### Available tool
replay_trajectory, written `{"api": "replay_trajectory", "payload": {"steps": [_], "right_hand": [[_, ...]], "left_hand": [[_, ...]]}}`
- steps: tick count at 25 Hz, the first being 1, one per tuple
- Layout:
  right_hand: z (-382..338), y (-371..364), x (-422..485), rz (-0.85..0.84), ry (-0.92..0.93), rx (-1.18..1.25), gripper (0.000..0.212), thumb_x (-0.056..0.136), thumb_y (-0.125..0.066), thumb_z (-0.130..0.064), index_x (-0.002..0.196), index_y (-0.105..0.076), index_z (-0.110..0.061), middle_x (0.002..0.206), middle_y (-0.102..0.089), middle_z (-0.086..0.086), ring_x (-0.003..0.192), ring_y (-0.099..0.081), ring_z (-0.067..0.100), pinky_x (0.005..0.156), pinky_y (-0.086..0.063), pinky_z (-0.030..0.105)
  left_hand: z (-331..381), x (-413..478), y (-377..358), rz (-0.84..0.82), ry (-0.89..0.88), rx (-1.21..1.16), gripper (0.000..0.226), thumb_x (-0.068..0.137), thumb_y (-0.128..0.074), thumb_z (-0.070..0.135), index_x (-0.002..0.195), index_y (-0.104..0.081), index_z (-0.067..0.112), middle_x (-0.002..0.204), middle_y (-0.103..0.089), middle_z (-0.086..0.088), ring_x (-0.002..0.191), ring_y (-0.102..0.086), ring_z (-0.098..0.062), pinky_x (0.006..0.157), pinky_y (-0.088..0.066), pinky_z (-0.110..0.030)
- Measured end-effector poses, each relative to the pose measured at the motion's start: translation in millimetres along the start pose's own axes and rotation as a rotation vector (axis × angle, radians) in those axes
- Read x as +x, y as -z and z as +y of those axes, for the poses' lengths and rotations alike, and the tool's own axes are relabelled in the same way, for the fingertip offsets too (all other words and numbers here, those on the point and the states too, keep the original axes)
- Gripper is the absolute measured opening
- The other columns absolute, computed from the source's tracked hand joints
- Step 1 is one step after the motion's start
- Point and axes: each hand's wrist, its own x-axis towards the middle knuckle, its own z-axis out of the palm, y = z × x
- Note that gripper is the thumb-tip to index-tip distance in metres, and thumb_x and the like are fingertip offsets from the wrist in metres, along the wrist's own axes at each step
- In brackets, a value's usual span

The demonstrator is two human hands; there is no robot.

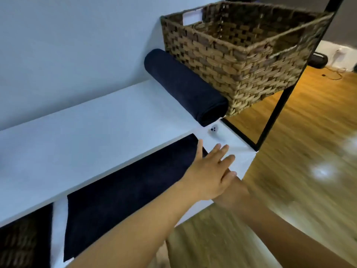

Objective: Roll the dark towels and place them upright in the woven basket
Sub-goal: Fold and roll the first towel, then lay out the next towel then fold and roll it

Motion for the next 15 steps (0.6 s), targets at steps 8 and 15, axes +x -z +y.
{"api": "replay_trajectory", "payload": {"steps": [8,15], "right_hand": [[25,-114,-6,-0.272,-0.034,0.009,0.072,0.096,-0.052,-0.037,0.156,-0.013,-0.025,0.158,-0.031,-0.001,0.148,-0.02,0.016,0.113,-0.031,0.029],[15,-153,30,-0.309,-0.169,0.291,0.048,0.091,-0.064,-0.025,0.138,-0.053,-0.02,0.132,-0.062,0.001,0.117,-0.059,0.016,0.091,-0.041,0.018]], "left_hand": [[-30,-182,-142,-0.135,0.884,-0.771,0.022,0.096,-0.05,0.036,0.114,-0.059,0.028,0.111,-0.069,0.005,0.097,-0.065,-0.014,0.088,-0.052,-0.033],[-62,-256,-188,0.337,1.674,-1.47,0.013,0.097,-0.056,0.011,0.089,-0.066,0.007,0.086,-0.071,-0.012,0.085,-0.069,-0.028,0.078,-0.053,-0.033]]}}
